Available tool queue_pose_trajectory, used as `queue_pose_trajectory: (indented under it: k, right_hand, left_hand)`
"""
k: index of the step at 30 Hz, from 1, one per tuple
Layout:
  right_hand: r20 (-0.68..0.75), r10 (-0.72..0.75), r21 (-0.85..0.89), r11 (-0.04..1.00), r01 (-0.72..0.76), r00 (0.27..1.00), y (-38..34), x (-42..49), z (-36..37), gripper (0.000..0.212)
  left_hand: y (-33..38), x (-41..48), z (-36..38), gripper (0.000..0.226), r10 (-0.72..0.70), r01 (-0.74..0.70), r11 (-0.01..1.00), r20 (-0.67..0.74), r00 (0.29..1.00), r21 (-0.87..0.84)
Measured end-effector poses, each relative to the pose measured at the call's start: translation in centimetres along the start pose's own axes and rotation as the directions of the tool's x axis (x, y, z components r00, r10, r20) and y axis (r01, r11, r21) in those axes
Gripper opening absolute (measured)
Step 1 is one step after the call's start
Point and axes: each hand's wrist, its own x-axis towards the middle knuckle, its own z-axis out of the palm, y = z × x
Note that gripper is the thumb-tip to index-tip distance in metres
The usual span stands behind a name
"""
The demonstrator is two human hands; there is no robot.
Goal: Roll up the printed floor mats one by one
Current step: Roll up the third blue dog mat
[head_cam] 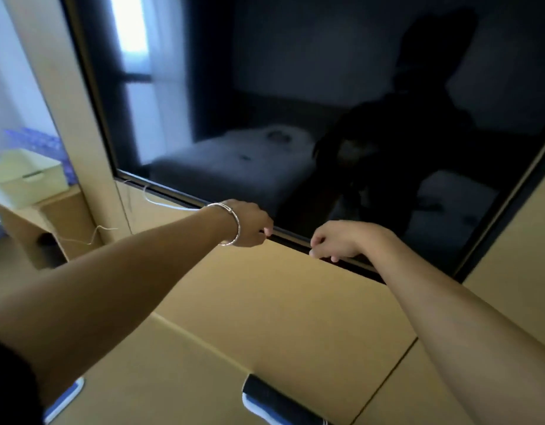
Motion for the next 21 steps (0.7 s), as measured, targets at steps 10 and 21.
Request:
queue_pose_trajectory:
  k: [10,21]
  right_hand:
    - [0.093,-0.227,-0.266,0.933,0.243,0.97,-21.0,1.6,0.2,0.029]
    - [0.29,-0.628,-0.349,0.634,0.691,0.722,-62.0,0.3,12.5,0.037]
  left_hand:
    - [-13.0,-16.9,5.4,0.032,-0.304,0.307,0.946,0.046,0.952,-0.101]
    - [-31.3,-51.0,16.5,0.029,-0.678,0.717,0.684,0.246,0.693,-0.133]
